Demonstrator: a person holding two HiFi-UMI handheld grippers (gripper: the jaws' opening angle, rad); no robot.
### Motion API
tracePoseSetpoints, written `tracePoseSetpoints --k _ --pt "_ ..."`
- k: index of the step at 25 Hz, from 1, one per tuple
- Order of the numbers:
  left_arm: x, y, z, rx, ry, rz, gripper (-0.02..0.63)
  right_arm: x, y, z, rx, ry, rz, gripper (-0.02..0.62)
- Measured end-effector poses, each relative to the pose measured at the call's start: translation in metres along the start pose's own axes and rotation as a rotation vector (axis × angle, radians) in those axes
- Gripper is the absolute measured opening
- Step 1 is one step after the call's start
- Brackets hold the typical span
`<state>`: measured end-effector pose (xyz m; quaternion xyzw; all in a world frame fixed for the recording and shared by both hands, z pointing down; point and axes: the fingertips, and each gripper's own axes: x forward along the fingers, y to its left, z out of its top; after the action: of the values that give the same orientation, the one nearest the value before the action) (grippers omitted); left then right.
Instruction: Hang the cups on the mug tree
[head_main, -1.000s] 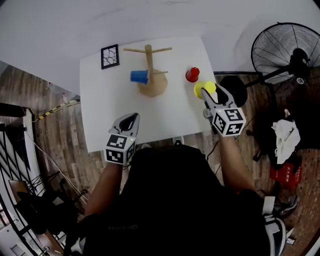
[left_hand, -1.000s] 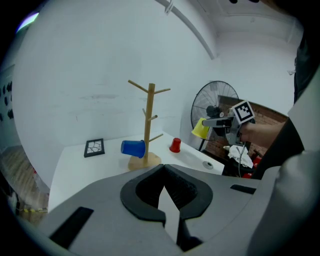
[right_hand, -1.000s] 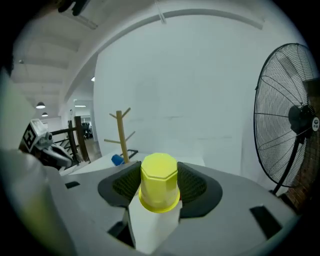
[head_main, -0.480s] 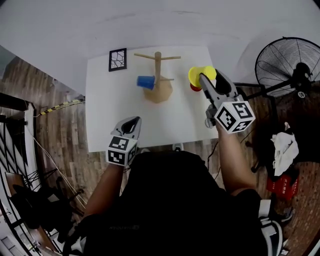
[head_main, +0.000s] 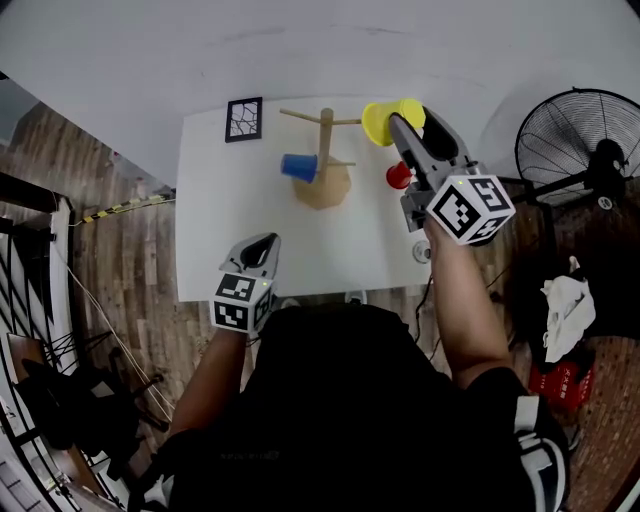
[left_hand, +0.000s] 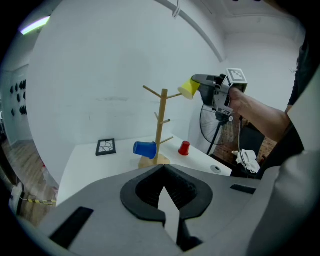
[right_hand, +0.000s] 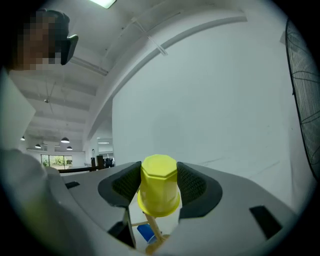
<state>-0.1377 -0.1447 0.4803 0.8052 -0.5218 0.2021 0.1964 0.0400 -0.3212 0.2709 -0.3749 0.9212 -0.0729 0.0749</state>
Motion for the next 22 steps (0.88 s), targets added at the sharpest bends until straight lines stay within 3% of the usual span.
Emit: tracePoseSetpoints --k 9,22 --pt "-0.011 0.013 0.004 -0.014 -0.017 0.045 0.017 0.026 -0.001 -0.042 0.211 0.049 0.046 0.224" --pt "-0.011 0.014 0.004 -0.014 -0.014 0.043 0.017 0.034 -0.002 -0.061 0.251 0.085 0.054 0.224"
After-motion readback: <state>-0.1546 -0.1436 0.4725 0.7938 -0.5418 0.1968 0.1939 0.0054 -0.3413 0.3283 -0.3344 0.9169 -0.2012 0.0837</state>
